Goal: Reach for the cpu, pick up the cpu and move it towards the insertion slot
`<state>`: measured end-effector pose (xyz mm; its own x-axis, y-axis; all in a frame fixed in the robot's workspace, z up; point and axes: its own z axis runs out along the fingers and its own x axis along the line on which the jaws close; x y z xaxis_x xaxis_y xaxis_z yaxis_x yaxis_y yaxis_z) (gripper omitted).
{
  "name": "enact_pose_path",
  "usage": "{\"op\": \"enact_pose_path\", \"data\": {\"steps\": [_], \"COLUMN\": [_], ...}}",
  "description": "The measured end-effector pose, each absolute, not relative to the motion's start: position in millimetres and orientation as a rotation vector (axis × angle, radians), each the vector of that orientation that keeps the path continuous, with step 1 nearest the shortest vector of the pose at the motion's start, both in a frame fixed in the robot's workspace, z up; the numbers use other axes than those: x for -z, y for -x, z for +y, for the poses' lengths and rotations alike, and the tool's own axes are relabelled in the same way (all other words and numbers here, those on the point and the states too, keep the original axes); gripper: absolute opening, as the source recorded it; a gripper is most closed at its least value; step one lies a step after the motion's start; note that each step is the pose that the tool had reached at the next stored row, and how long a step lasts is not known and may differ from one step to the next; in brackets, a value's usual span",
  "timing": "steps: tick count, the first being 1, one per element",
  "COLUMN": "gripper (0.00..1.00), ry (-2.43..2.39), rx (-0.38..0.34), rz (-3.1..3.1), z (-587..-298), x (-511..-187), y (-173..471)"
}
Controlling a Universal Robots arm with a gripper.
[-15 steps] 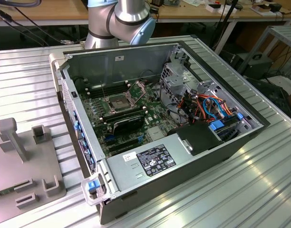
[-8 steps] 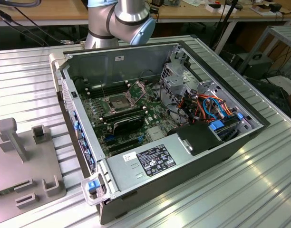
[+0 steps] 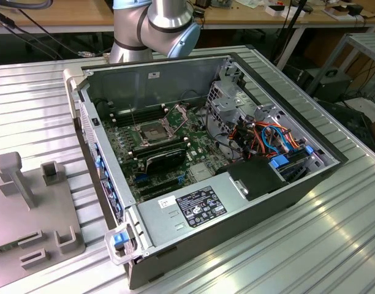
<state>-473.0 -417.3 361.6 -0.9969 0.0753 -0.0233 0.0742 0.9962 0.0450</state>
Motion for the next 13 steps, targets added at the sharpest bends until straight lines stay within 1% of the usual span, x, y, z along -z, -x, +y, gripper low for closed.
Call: {"op": "enact_pose_path", "data": {"steps": [2,3,13], "gripper": [0.65,0.72,0.72], "ry": [-0.106,-0.095,-0.005], "rx": [-0.069,-0.07,-0.071], "rz": [3.114,3.115,3.126], "z": [-416,-416,-417], "x": [-360,-359,-344], "y": [473,473,476]}}
